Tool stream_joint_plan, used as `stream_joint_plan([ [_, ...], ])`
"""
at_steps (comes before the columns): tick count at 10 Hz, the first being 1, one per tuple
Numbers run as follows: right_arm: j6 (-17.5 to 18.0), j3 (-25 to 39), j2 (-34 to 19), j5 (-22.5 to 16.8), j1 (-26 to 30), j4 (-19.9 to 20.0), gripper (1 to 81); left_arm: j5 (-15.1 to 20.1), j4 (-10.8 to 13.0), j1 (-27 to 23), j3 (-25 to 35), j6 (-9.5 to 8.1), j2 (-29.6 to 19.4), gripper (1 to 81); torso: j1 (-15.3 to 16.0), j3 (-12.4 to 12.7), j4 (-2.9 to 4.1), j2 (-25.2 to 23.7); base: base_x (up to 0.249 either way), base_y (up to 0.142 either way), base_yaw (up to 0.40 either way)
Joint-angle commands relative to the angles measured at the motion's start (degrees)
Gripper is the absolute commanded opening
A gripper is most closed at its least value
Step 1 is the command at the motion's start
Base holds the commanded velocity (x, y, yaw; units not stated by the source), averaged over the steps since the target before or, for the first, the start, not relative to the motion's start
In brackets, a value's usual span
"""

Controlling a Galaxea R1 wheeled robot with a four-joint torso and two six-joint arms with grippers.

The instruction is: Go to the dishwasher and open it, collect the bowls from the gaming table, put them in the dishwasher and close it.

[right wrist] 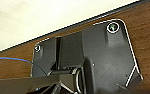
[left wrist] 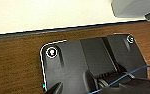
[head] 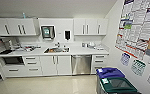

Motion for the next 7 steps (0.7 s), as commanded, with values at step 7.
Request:
stream_joint_plan([
  [7, -0.05, 0.67, -1.15, -2.54, 2.73, 0.35, 81.1, 2.60, -0.30, -3.52, 0.42, -0.03, -0.85, 81.1, 0.00, 0.00, 0.00, 0.00, 0.109, 0.000, 0.000],
])
